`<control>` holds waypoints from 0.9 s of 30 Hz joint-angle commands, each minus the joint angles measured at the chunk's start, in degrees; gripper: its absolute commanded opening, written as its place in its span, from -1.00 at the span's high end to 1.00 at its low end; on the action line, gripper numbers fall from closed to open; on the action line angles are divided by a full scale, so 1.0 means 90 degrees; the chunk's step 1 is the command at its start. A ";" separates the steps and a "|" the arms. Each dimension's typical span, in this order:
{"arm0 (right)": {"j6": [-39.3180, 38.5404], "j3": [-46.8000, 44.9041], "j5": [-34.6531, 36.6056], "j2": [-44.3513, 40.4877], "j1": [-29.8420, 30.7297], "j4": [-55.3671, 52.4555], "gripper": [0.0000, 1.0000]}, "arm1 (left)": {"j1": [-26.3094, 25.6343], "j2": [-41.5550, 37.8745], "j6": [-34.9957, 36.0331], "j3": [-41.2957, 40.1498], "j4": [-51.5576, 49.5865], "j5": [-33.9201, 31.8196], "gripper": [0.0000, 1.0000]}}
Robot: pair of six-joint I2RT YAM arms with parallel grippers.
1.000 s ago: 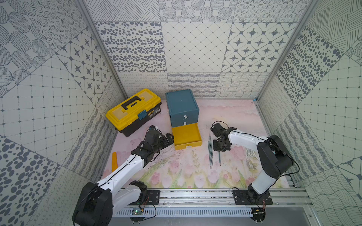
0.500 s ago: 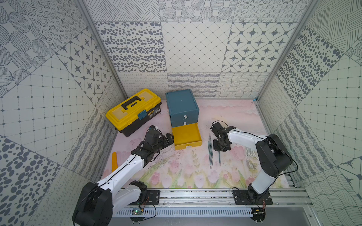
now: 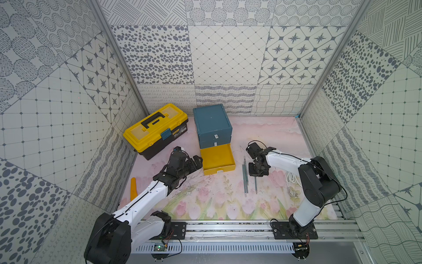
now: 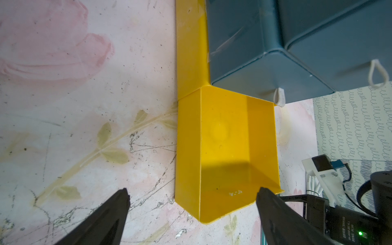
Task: Please place the pencils in the drawer according to their color
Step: Pick up the pencil from the center of the board.
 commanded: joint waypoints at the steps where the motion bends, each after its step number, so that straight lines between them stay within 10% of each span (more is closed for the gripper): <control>1: -0.0265 -0.0247 -0.0500 0.0367 0.0015 0.0288 1.00 | 0.0022 -0.0031 0.0016 0.0030 0.0169 -0.0012 -0.98; 27: -0.1786 0.0615 -0.0578 -0.1518 0.0285 0.0424 1.00 | 0.0022 -0.0080 0.0031 0.0027 0.0165 -0.0067 -0.98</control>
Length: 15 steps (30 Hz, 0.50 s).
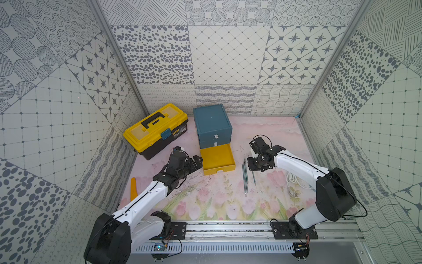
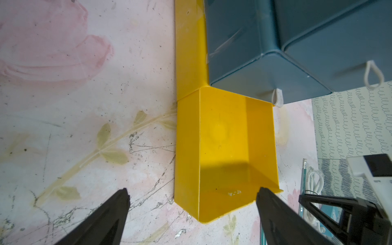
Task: Please place the pencils in the drawer according to their color
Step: Pick up the pencil from the center of the board, then place the pencil in the drawer.
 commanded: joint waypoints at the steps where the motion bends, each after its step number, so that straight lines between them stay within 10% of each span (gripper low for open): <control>1: -0.0638 0.0417 -0.0150 -0.0294 0.0209 0.0290 1.00 | 0.0022 -0.0029 0.0029 0.0032 0.0168 -0.0065 -0.98; 15: -0.2908 0.2024 0.0104 0.0567 0.1484 0.0616 1.00 | 0.0022 -0.0213 0.0025 -0.0017 0.0078 -0.0169 -0.98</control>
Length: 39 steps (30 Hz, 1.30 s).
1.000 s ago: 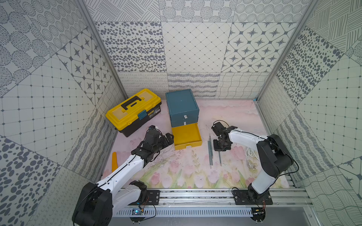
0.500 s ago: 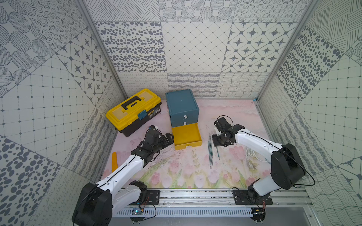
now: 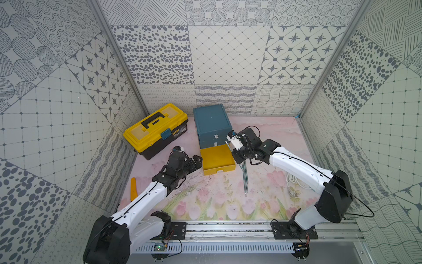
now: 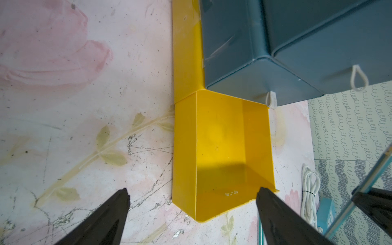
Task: Please place the pencils in the drawer according to their color
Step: Place the pencil in the drawer.
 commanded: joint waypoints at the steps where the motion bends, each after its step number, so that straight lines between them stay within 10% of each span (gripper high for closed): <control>1: -0.0881 0.0415 0.0138 0.0409 0.0253 0.0218 1.00 | 0.0022 -0.0092 0.0017 -0.0032 0.0087 -0.0132 -0.98; 31: -0.2679 0.1586 0.1197 0.2603 0.0899 0.0533 1.00 | 0.0022 -0.0640 -0.0184 -0.0202 -0.0322 -0.0745 -0.98; 39: -0.2455 0.1465 0.1221 0.2614 0.0893 0.0538 0.45 | 0.0022 -0.0629 -0.0190 -0.0201 -0.0308 -0.0726 -0.98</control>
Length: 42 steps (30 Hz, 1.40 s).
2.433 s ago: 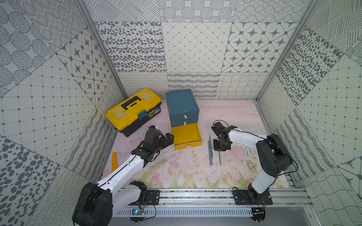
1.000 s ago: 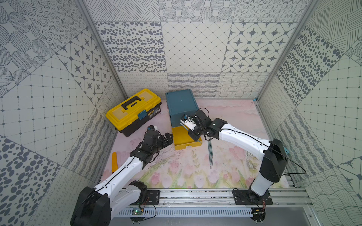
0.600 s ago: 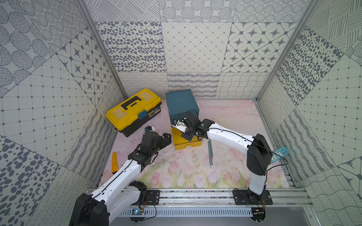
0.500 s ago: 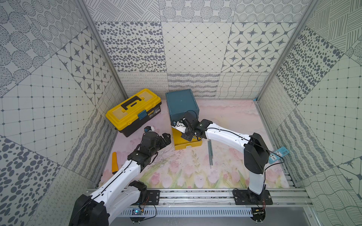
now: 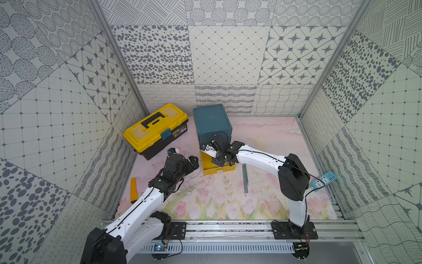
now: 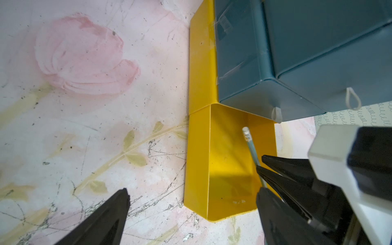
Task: Please place the pencils in the drawer according to their color
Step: Place the pencil in the drawer.
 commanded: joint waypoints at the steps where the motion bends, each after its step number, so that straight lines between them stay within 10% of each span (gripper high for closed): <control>1: 0.0186 -0.0058 0.0058 0.0037 -0.0008 0.0187 0.40 | 0.0025 0.0024 -0.0034 -0.0001 -0.0025 -0.0055 -0.98; 10: 0.0827 -0.0099 -0.0103 -0.0418 -0.0080 0.0196 0.25 | 0.0022 0.0023 0.0000 0.0030 0.0003 -0.0031 -0.98; 26: 0.4747 -0.1941 -0.0870 -0.2596 -0.1577 -0.0787 0.28 | 0.0034 0.0275 0.0038 0.0052 0.0189 0.0027 -0.98; 42: 0.5092 -0.2711 -0.1082 -0.1567 -0.2288 -0.1020 0.39 | 0.0032 0.0399 -0.0020 0.0017 0.0240 0.0081 -0.98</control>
